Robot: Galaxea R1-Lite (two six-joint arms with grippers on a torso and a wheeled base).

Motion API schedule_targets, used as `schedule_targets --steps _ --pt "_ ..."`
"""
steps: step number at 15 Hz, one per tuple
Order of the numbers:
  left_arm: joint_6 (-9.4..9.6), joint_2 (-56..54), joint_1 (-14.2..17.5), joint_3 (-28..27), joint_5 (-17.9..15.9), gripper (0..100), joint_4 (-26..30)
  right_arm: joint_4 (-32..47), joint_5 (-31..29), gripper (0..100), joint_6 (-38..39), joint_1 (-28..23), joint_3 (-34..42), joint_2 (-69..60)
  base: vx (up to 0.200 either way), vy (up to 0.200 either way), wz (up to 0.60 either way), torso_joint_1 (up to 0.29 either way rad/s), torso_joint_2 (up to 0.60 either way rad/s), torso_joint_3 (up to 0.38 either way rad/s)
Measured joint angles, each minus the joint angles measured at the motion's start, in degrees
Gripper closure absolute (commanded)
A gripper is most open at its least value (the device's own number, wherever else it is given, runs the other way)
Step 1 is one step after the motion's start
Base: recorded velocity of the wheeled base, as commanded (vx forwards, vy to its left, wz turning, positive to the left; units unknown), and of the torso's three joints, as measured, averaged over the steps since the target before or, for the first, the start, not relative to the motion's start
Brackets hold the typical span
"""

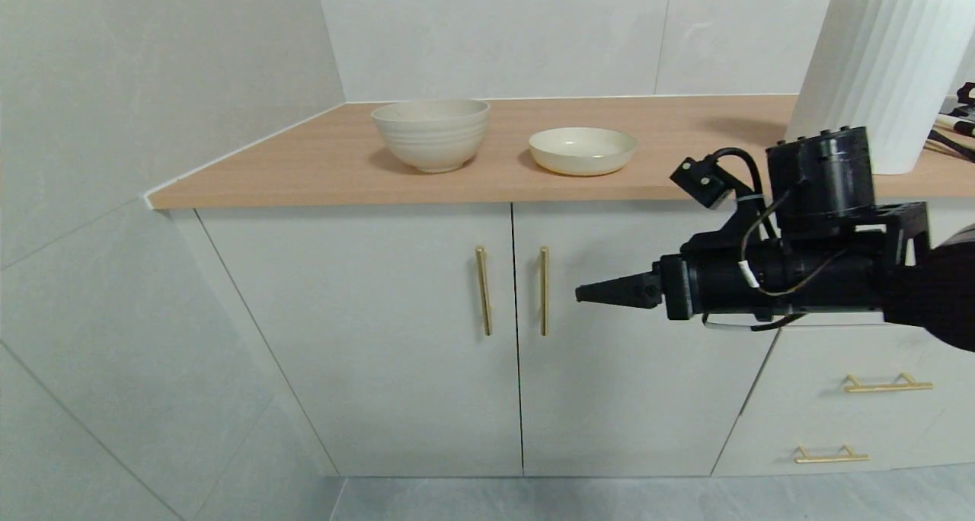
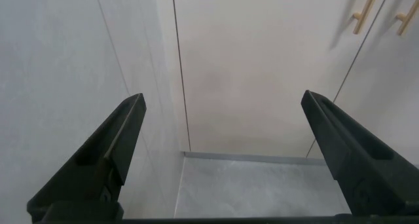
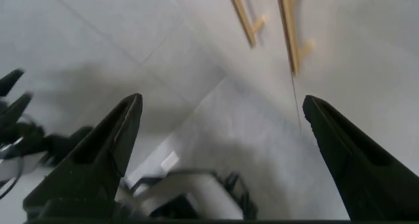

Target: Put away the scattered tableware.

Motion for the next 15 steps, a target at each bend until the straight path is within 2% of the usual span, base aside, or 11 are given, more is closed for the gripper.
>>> schedule_targets --steps 3,7,10,15 --pt "0.02 0.00 0.00 0.00 0.00 0 -0.02 -7.75 -1.48 0 0.01 1.27 -2.29 7.33 0.000 0.000 0.00 0.000 0.00 0.000" --pt "0.02 0.00 0.00 0.00 0.01 0 -0.04 -17.05 -8.09 0 1.18 3.47 -2.72 13.92 0.000 0.000 0.00 0.000 0.00 0.000" --pt "0.02 0.00 0.00 0.00 0.01 0 -0.02 -23.47 -9.24 0 3.69 4.85 -2.47 17.25 0.000 0.000 0.00 0.000 0.00 0.000" --pt "0.02 0.00 0.00 0.00 0.00 0 -0.04 -27.66 -10.97 0 6.11 5.23 -2.67 19.71 0.000 0.000 0.00 0.000 0.00 0.000"
